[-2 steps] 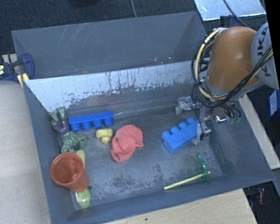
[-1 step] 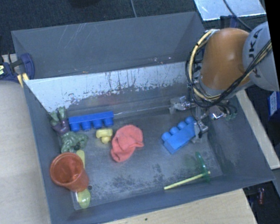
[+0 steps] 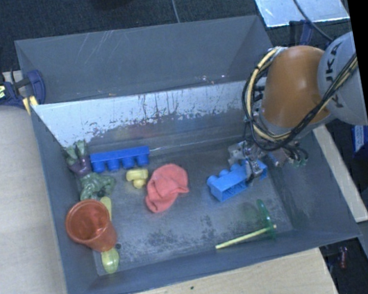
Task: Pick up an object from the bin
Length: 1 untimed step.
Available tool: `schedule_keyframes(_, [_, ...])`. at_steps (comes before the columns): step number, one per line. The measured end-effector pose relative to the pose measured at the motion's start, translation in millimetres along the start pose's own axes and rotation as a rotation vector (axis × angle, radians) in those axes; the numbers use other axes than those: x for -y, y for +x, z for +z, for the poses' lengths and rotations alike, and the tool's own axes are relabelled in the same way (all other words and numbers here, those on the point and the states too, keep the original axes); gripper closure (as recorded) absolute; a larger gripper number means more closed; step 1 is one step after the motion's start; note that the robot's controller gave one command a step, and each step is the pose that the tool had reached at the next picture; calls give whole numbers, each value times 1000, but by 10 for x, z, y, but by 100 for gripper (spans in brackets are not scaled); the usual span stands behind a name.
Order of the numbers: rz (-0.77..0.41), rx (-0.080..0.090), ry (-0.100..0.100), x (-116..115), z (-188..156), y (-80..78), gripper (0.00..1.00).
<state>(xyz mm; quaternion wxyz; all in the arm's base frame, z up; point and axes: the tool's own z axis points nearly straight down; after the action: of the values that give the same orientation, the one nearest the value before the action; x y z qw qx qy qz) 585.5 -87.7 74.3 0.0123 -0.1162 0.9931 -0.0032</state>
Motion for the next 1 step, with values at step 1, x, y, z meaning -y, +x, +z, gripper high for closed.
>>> schedule_keyframes(1, [0,0,0,0,-2,0,100])
